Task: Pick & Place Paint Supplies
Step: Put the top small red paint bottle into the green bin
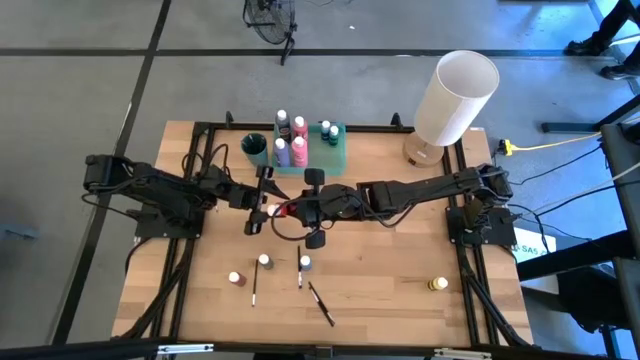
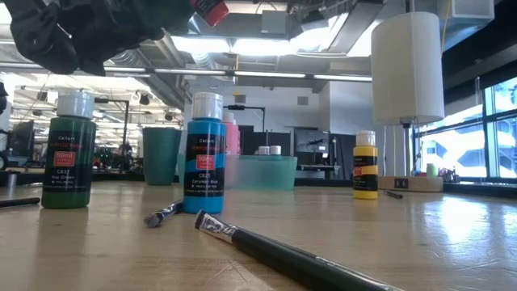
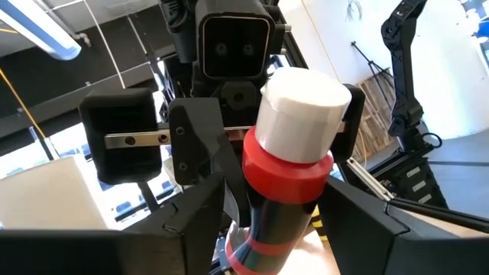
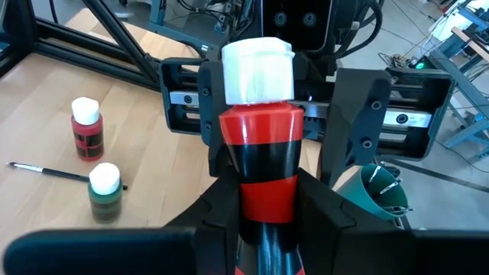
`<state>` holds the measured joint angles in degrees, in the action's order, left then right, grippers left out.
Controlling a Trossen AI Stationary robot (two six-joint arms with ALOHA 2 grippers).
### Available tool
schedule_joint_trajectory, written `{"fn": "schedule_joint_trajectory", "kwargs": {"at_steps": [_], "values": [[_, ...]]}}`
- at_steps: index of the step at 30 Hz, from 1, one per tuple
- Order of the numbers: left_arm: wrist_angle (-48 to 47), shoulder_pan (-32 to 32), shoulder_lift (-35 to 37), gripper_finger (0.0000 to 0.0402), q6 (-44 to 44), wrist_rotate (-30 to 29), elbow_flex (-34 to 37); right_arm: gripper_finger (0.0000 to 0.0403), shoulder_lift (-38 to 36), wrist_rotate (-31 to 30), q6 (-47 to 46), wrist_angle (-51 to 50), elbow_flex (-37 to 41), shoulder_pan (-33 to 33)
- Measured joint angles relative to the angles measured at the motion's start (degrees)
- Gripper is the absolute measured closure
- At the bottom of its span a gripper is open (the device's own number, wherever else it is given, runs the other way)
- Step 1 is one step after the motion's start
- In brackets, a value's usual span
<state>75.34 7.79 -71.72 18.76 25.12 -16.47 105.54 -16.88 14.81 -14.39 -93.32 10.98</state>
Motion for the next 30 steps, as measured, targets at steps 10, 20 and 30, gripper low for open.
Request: {"fn": "schedule_joint_trajectory", "kwargs": {"at_steps": [10,20,30], "values": [[0.02,0.02,0.0,0.0225,0.05,-0.07,0.0,0.0314,-0.02,-0.04,-0.02,-0.35,-0.02,0.0],[-0.29,0.02,0.0,0.0239,0.02,-0.2,0.0,0.0314,-0.05,-0.04,-2.43,-1.44,-0.07,-0.04],[-0.12,0.0,0.0,0.0258,-0.13,0.5,0.02,0.0232,-0.2,0.17,-2.94,-2.39,-0.07,0.08]]}}
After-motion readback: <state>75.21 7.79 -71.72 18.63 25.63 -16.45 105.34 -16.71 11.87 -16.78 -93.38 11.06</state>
